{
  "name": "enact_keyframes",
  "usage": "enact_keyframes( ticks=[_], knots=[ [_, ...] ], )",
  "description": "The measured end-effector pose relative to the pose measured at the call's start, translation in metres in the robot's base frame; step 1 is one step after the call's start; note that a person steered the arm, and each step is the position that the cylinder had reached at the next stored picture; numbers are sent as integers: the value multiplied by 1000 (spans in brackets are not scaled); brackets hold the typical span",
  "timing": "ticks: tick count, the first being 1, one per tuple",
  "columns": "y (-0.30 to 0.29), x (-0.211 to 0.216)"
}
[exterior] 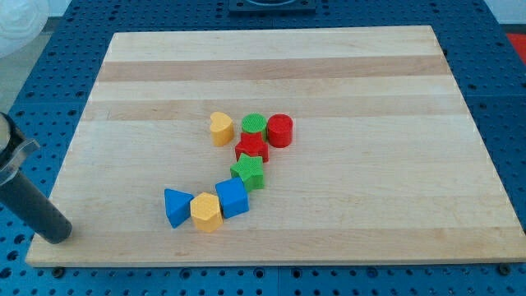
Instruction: Slightly move the green circle to the center of the board
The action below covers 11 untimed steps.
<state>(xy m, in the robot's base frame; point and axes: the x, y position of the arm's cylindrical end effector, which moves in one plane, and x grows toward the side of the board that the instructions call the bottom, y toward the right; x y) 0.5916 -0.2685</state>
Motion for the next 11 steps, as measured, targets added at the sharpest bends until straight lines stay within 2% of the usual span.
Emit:
enact_keyframes(
  ticks=[1,2,3,4,5,6,9,11],
  knots=[
    [0,-9],
    [0,-40],
    [20,-89],
    [40,-88],
    [60,-61],
    [108,-64],
    [202,-105],
    [265,-115]
  ],
)
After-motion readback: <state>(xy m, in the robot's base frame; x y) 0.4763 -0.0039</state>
